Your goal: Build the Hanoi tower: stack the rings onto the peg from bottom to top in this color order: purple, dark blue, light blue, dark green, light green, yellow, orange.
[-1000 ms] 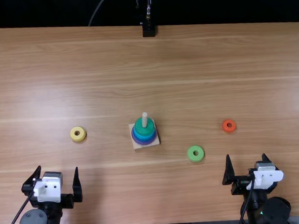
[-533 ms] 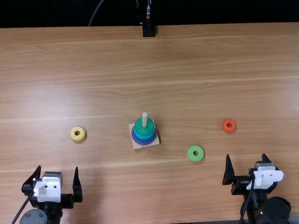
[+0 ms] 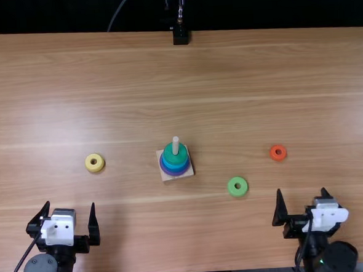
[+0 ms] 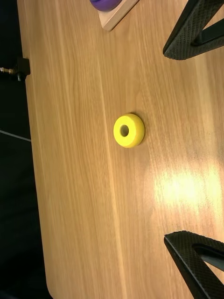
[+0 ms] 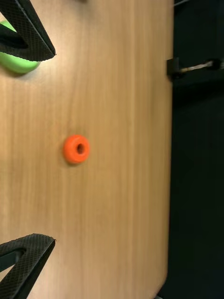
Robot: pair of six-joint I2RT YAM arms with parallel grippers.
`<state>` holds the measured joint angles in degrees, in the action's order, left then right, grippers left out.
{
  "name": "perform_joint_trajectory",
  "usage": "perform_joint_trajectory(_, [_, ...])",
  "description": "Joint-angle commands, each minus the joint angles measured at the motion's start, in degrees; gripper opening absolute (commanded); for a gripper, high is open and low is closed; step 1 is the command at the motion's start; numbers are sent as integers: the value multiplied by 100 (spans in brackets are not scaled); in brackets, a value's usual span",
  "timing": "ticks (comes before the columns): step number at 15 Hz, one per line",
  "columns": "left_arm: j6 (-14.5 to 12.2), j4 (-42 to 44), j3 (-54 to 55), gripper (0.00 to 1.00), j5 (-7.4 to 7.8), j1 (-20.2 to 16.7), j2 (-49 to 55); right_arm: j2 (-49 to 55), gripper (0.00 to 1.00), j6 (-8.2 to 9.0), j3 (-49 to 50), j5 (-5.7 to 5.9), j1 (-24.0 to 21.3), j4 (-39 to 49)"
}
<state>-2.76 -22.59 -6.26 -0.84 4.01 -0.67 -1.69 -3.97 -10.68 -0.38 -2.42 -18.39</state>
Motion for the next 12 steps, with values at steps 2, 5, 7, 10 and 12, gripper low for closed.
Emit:
perform_joint_trajectory(2, [-19,-420,626,100,105,-67,67,-762,100,49,-1798,70,-49,93])
perform_joint_trajectory(5, [-19,-420,626,100,105,-67,67,-2239,100,28,-3538,49,48,51])
perform_joint_trajectory(7, [-19,-420,626,100,105,-67,67,-3496,100,38,-4285,28,637,-382])
perform_joint_trajectory(10, [-19,-420,626,100,105,-67,67,-4577,100,59,-5006,-4,1314,-2059])
perform_joint_trajectory(12, [-19,-431,626,100,105,-67,67,-5543,100,734,-5199,-4,1797,-2512])
